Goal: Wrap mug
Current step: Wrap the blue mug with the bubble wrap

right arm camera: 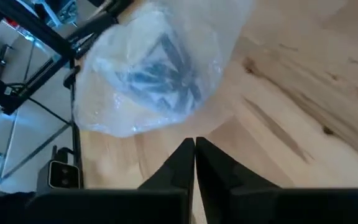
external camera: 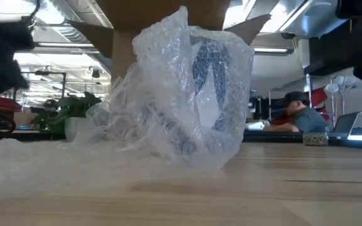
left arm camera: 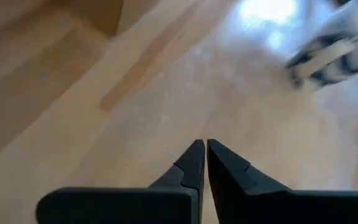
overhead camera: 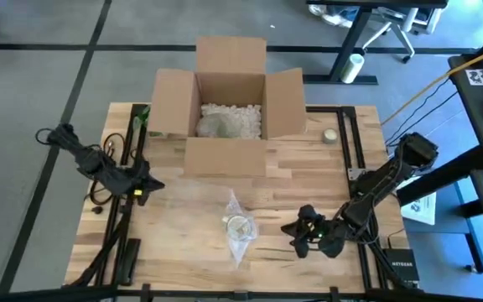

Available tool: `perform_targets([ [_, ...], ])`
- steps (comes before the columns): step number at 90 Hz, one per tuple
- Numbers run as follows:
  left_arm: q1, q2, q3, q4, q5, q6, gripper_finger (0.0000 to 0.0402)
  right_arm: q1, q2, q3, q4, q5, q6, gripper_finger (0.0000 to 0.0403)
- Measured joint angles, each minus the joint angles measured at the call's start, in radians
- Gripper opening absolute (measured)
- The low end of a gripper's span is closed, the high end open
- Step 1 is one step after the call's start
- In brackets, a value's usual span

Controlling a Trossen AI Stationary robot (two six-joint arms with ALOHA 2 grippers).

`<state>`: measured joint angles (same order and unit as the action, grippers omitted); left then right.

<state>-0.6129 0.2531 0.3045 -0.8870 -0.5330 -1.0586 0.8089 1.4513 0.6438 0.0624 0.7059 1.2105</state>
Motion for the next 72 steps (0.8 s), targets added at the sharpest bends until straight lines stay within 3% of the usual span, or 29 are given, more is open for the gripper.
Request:
perform_targets([
  [30, 0.0, 0.263, -0.019, 0.021, 0.083, -0.118, 0.0, -0.018, 0.0, 0.027, 0.0, 0.002, -0.068, 0.0],
  [72, 0.0, 0.621, -0.019, 0.191, 0.169, -0.173, 0.0, -0.018, 0.0, 0.027, 0.061, 0.002, -0.142, 0.0],
])
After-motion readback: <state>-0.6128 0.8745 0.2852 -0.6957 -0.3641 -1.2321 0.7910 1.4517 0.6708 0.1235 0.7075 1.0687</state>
